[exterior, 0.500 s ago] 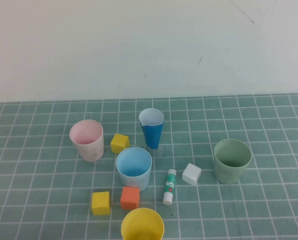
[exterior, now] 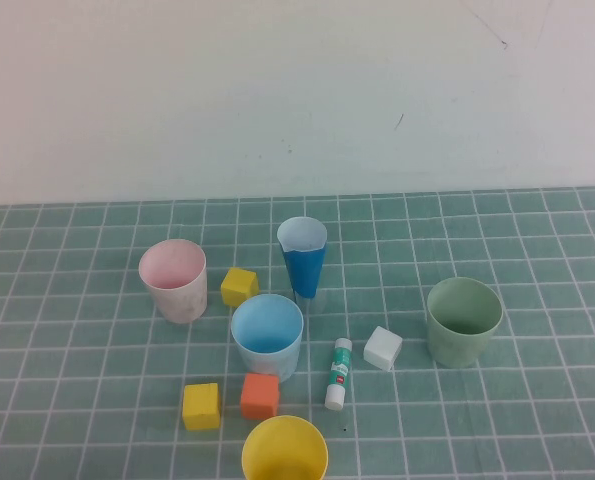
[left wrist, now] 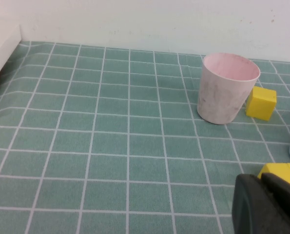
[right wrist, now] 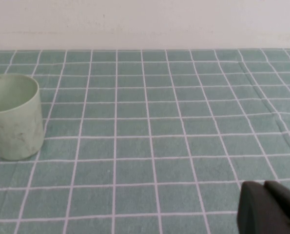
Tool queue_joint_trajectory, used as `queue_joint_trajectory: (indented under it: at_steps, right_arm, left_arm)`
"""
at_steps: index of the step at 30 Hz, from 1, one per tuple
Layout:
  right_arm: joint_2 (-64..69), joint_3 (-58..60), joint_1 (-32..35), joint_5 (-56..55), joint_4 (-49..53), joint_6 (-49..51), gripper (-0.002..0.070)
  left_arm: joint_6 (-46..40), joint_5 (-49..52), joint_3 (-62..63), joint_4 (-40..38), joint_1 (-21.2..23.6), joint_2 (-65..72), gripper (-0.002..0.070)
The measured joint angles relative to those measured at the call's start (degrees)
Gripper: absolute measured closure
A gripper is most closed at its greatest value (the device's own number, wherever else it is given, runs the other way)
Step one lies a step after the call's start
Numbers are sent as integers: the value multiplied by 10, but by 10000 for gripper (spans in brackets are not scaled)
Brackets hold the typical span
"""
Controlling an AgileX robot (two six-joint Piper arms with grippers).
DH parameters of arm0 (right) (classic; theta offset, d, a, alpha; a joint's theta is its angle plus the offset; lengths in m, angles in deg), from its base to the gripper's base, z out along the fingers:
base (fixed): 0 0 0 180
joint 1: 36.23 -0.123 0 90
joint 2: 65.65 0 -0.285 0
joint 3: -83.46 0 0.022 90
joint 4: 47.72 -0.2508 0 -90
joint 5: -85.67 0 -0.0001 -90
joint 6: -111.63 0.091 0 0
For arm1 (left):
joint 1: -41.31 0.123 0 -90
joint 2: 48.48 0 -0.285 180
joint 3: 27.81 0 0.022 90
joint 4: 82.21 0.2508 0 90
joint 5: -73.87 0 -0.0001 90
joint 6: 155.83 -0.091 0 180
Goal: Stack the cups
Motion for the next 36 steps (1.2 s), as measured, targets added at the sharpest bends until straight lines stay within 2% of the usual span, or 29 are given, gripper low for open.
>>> queue_joint_trajectory:
  at_steps: [17, 21, 24, 36]
  right_arm:
    - [0, 0, 0, -1, 0, 0, 678]
    - [0, 3, 0, -27, 0, 0, 678]
    - [0, 5, 0, -78, 0, 0, 678]
    - [0, 5, 0, -443, 0, 0, 678]
  left_arm:
    - [-1, 0, 0, 0, 0, 0, 678]
    - [-1, -29, 0, 0, 0, 0, 678]
    - [-1, -93, -1, 0, 0, 0, 678]
    - [-64, -515, -1, 82, 0, 0, 678]
